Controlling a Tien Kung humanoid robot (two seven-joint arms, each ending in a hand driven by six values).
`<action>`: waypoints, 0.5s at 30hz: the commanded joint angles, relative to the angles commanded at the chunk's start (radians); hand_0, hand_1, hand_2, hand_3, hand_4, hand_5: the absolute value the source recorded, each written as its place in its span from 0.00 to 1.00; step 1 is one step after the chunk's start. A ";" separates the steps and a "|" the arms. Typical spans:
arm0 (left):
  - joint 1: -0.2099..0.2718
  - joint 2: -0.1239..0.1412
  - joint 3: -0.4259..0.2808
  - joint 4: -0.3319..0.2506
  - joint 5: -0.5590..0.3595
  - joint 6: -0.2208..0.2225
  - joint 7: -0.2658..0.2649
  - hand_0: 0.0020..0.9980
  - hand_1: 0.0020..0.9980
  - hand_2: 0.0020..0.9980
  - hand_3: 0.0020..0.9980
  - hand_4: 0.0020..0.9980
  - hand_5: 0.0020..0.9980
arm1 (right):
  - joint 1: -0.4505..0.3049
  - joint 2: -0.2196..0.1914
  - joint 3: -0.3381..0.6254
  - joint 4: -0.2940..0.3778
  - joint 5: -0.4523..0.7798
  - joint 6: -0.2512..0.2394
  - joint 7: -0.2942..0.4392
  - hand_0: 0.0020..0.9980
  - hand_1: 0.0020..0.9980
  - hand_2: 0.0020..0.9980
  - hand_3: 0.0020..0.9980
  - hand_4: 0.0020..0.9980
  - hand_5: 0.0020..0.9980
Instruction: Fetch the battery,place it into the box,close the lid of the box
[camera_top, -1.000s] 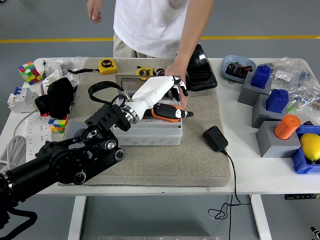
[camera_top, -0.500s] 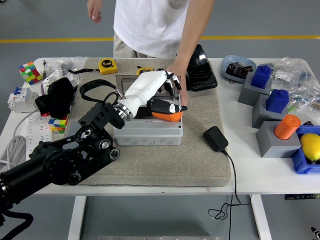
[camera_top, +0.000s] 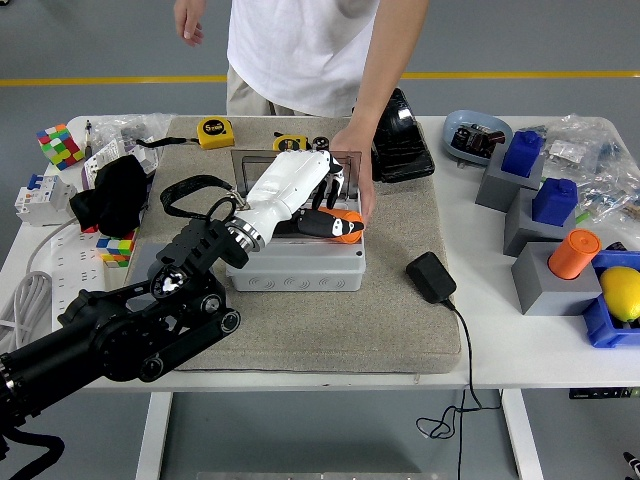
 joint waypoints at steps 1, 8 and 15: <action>0.000 -0.001 0.001 0.001 0.000 0.000 0.000 0.02 0.00 0.05 0.06 1.00 0.22 | 0.000 0.000 0.000 0.000 0.000 0.000 0.000 0.63 0.67 0.66 0.55 0.97 0.45; -0.003 -0.013 0.011 0.015 -0.002 0.007 -0.004 0.02 0.00 0.05 0.06 1.00 0.23 | -0.001 -0.001 -0.003 0.001 0.003 0.003 -0.002 0.64 0.67 0.66 0.55 0.97 0.45; -0.006 -0.021 0.025 0.035 -0.006 0.025 -0.010 0.01 0.00 0.05 0.05 1.00 0.20 | -0.001 0.000 -0.006 0.004 0.003 0.002 0.000 0.63 0.67 0.66 0.55 0.97 0.45</action>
